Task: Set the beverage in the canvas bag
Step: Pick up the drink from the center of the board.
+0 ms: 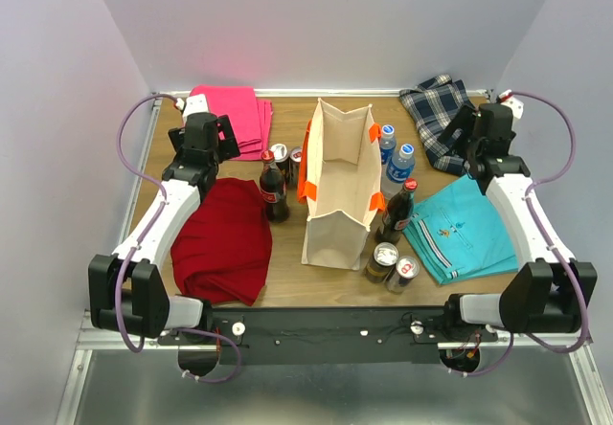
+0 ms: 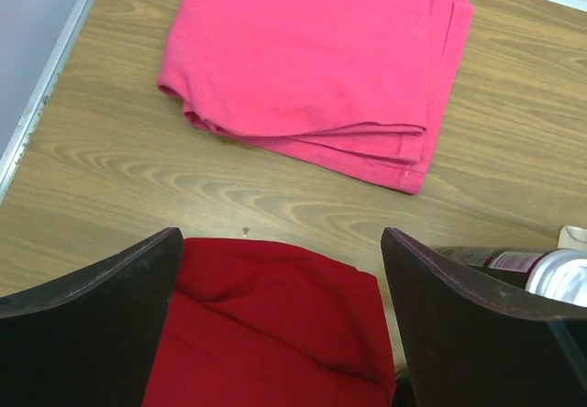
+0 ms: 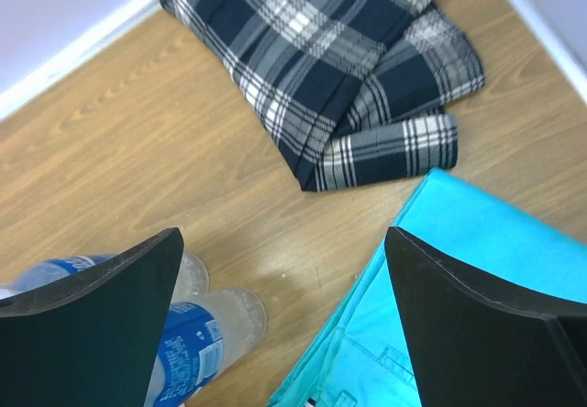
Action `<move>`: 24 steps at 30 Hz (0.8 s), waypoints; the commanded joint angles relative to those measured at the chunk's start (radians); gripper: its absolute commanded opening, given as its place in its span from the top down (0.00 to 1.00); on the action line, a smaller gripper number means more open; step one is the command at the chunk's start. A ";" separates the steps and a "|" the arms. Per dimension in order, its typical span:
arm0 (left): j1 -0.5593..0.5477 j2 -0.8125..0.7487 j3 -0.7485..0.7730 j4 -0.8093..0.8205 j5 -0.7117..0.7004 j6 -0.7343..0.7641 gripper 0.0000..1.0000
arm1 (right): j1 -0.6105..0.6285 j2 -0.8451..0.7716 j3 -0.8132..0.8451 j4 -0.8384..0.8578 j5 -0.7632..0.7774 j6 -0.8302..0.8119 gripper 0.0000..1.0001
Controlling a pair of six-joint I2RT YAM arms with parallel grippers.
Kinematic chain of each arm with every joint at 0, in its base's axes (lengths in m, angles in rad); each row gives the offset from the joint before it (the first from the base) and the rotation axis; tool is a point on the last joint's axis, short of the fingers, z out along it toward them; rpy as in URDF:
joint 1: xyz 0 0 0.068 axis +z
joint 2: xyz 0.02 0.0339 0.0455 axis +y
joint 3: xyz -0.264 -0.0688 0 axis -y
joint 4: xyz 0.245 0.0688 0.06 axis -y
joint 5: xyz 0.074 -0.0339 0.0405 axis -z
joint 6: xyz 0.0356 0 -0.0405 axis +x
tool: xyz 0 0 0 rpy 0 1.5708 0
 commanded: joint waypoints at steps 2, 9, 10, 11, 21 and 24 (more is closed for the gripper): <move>-0.006 -0.042 0.024 -0.012 0.063 0.044 0.01 | 0.000 -0.065 0.075 -0.035 -0.005 -0.025 0.00; -0.006 -0.074 0.048 -0.009 0.086 0.073 0.01 | -0.001 -0.042 0.167 -0.088 -0.085 -0.019 0.00; -0.006 -0.074 0.056 -0.022 0.085 0.073 0.01 | 0.000 -0.038 0.178 -0.097 -0.088 -0.020 0.00; -0.008 -0.073 0.074 -0.028 0.083 0.078 0.01 | -0.001 -0.036 0.189 -0.108 -0.089 -0.023 0.00; -0.006 -0.048 0.172 -0.083 0.126 0.079 0.01 | 0.001 -0.056 0.252 -0.216 -0.139 -0.046 0.01; -0.008 -0.031 0.186 -0.089 0.150 0.070 0.01 | 0.000 -0.070 0.256 -0.244 -0.149 -0.056 0.01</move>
